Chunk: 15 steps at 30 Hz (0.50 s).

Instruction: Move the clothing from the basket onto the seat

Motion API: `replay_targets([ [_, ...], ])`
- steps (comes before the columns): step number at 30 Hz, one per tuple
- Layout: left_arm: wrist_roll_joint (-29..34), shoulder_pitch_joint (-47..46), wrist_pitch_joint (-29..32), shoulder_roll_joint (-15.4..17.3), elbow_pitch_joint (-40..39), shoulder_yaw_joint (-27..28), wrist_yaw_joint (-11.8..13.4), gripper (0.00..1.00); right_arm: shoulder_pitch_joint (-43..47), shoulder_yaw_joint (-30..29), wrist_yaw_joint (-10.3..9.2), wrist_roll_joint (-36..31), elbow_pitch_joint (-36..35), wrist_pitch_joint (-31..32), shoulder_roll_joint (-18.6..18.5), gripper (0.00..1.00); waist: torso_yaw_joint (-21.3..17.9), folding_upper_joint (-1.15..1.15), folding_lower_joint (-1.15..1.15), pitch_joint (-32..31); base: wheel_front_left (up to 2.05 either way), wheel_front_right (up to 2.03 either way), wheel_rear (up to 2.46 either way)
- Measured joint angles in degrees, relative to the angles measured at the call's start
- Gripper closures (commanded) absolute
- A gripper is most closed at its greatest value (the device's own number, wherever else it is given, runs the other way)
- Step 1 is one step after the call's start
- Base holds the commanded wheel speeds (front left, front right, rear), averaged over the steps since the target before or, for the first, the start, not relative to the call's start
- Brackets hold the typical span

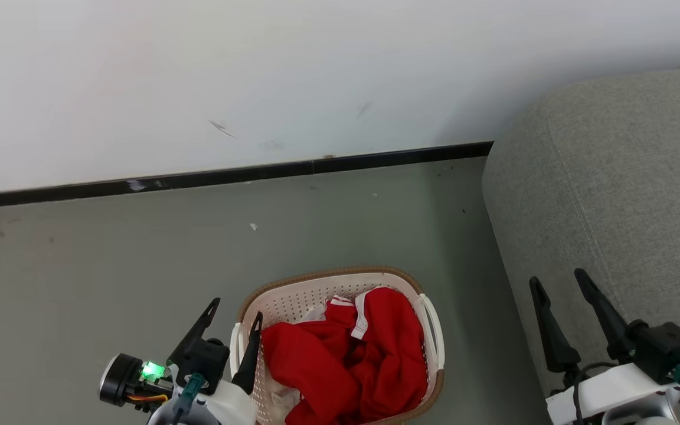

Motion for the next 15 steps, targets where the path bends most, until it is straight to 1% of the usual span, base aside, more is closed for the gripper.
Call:
replay_targets([
  [5, 1.05, -2.75, 0.98, -0.2, 2.87, -1.58, -0.56, 0.0, -0.52, -0.62, 0.0, -0.01, -1.43, 0.0, 0.0, 0.0, -0.74, 0.0, 0.0, 2.68, 0.0, 0.0, 0.0],
  [11, 1.83, -6.22, 1.43, -0.41, 6.43, -3.49, -1.18, 0.0, -3.73, -0.76, 0.0, 0.09, -3.74, -0.01, -0.01, 0.0, -1.76, 0.0, 0.0, 6.3, 0.0, 0.0, 0.0],
  [15, 3.6, -8.22, 1.92, -0.51, 9.01, -4.7, -1.46, 0.0, -5.66, -0.62, 0.0, 0.31, -5.15, 0.0, -0.01, 0.0, -2.54, 0.0, 0.0, 8.95, 0.0, 0.0, 0.0],
])
